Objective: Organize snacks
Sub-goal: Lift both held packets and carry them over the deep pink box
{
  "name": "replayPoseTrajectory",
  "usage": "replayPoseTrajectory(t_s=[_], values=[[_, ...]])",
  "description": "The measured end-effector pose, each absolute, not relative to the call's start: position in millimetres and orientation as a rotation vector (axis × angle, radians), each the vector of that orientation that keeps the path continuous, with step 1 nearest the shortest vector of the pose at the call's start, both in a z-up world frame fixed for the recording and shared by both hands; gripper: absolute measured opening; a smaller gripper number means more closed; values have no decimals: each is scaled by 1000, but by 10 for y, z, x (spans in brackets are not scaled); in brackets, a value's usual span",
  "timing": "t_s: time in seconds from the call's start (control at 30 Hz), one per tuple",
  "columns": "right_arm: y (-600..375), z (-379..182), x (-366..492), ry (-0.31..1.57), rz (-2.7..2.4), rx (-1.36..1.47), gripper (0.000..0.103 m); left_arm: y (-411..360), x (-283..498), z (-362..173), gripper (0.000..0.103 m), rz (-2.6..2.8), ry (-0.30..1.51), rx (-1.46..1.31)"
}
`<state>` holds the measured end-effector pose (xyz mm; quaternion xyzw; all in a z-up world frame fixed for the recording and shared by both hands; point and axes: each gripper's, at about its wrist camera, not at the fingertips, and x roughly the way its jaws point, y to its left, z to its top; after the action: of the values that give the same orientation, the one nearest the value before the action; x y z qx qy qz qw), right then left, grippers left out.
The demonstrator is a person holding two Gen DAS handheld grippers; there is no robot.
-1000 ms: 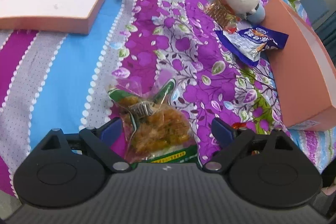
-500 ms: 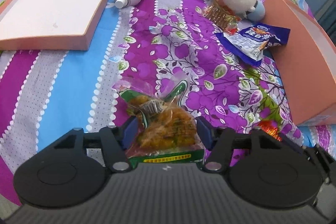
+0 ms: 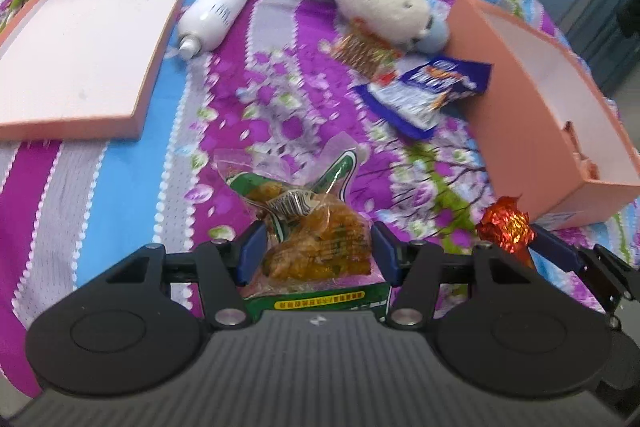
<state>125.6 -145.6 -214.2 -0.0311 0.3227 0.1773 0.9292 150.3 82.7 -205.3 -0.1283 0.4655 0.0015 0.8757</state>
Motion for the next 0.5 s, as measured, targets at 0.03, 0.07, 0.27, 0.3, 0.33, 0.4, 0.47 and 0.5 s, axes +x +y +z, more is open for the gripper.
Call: replayPoseTrajectory(t_s=[0.03,0.07,0.27,0.3,0.33,0.4,0.47,0.5], values=[[-1469,-2086,1257,651,356,-63,55,804,1504,-1985,63,-8,961,-263],[-1483,-2035,1260,643,350,-62,55,788,1505,-1933,63,-16,953,-260],[-1646,-1677,1281,576,320,-16,55,660,1540,-1547,63,-83,892,-245],[-1678,-1618,1289,566,313,-8,55,639,1553,-1487,63,-93,883,-248],[-1703,-1562,1298,562,302,-8,55,615,1579,-1425,63,-108,873,-247],[-1770,-1447,1321,542,276,-18,55,563,1635,-1301,63,-121,845,-234],[-1871,-1332,1374,519,255,-14,55,517,1709,-1171,63,-144,821,-239],[-1915,-1281,1399,508,245,-16,55,485,1752,-1097,63,-160,805,-239]])
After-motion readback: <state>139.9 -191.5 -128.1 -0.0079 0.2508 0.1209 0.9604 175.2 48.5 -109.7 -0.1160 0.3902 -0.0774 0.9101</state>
